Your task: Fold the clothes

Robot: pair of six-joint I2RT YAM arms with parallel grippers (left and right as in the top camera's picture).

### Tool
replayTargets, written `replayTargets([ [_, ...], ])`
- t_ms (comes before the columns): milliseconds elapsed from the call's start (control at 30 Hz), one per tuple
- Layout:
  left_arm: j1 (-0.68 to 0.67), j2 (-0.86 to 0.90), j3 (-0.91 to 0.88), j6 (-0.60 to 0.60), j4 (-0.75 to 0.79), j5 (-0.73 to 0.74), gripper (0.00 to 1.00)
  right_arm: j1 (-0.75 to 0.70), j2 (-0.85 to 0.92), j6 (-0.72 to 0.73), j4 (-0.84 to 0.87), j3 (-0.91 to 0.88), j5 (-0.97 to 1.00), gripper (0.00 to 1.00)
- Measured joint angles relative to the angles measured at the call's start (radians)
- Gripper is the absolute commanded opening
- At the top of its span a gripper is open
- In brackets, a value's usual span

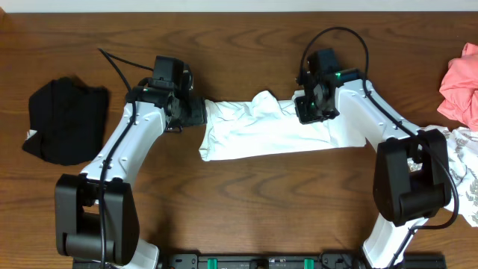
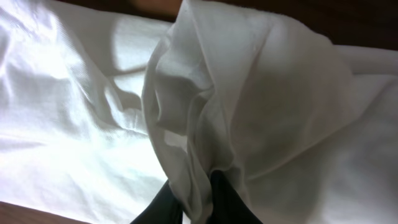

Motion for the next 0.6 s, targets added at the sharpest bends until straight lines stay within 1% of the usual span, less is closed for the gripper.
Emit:
replayTargets([
  [233,0.0,0.0,0.0,0.0,0.0,0.0,0.63,0.0,0.0,0.023,0.033,0.0,-0.004,0.08],
  [433,0.0,0.0,0.0,0.0,0.0,0.0,0.63,0.001,0.0,0.063,0.053,0.0,-0.009,0.21],
  [533,0.0,0.0,0.0,0.0,0.0,0.0,0.63,0.006,0.0,0.071,0.037,0.0,-0.012,0.31],
  [600,0.0,0.0,0.0,0.0,0.0,0.0,0.63,0.011,0.0,0.071,0.034,0.0,-0.02,0.33],
])
